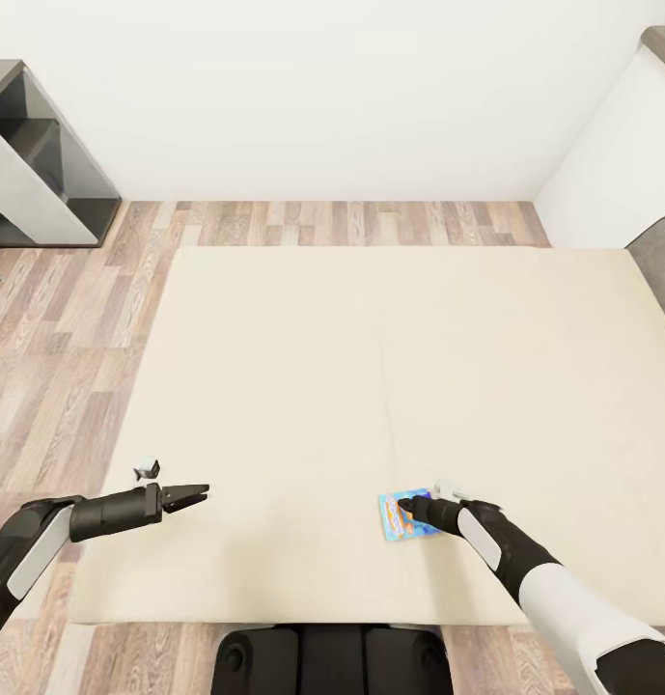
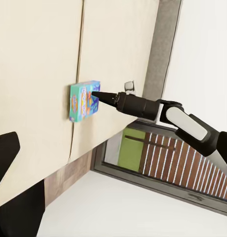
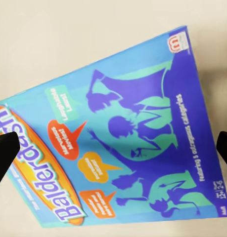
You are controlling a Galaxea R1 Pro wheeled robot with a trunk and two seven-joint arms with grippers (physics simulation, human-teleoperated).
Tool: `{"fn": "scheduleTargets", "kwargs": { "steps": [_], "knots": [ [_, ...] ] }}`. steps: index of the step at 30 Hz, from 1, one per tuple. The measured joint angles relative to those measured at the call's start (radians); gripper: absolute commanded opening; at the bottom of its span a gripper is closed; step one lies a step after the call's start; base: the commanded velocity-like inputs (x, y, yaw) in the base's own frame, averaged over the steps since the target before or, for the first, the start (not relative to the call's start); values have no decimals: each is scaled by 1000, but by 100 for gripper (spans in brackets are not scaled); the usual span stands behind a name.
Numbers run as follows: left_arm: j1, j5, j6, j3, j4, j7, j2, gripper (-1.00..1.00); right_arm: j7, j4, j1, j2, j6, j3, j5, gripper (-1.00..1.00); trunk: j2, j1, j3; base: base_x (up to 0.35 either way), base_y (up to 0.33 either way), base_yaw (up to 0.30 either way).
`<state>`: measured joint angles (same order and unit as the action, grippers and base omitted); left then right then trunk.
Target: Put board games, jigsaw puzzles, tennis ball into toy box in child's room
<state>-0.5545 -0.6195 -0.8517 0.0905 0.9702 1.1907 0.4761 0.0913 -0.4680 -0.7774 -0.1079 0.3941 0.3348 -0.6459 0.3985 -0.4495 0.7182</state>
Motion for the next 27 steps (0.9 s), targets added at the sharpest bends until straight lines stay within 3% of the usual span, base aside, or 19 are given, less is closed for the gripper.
{"fn": "scheduleTargets", "kwargs": {
  "steps": [27],
  "knots": [
    [0,0,0,0,0,0,0,100,0,0,0,0,1,0,-1,100,0,0,0,0,224,0]
  ]
}}
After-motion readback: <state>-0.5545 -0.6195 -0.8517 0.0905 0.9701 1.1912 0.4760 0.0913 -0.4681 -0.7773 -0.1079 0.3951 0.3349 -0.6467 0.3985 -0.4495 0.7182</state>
